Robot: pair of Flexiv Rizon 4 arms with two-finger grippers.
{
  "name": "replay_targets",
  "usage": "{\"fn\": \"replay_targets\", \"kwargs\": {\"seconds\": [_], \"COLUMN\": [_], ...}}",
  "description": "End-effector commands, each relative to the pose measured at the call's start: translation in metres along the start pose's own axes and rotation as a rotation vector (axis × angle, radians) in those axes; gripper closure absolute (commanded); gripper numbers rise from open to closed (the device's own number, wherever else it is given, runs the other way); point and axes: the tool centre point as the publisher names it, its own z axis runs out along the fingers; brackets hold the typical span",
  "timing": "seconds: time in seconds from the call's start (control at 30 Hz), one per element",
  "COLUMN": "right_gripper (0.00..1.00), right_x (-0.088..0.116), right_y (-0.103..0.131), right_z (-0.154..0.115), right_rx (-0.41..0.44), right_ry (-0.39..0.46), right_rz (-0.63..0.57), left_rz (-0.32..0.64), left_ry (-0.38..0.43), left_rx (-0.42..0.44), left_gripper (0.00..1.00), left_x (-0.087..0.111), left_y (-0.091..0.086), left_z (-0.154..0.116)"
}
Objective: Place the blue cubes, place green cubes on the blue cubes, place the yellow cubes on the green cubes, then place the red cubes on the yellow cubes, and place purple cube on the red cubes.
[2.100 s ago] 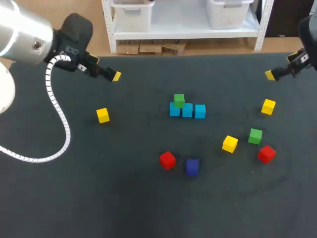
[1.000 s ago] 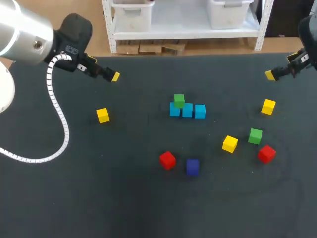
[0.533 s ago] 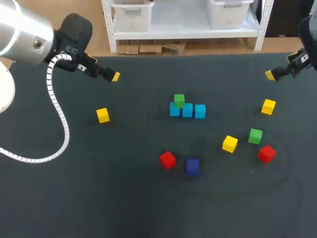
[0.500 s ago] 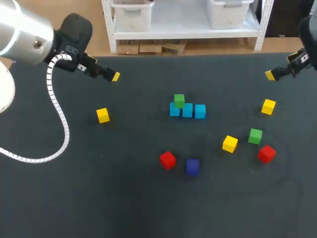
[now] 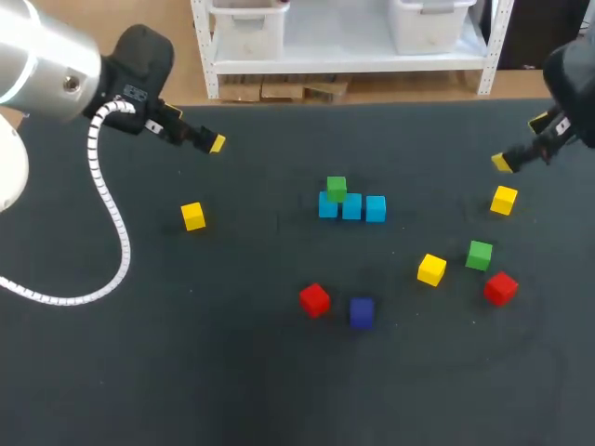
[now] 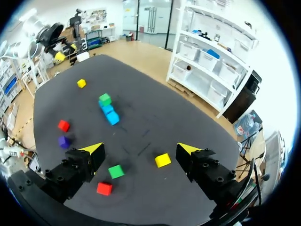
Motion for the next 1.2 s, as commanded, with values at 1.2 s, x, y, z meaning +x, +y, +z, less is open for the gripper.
{"fn": "replay_targets", "kwargs": {"seconds": [1.2], "right_gripper": [0.0], "right_x": [0.062], "right_y": [0.068], "right_z": [0.062], "right_rx": [-0.333], "right_ry": [0.371], "right_rz": [-0.476], "left_rz": [0.0], "left_ry": [-0.001], "left_rx": [0.001], "left_gripper": [0.0], "left_x": [0.0], "left_y": [0.001], "left_z": [0.0]}}
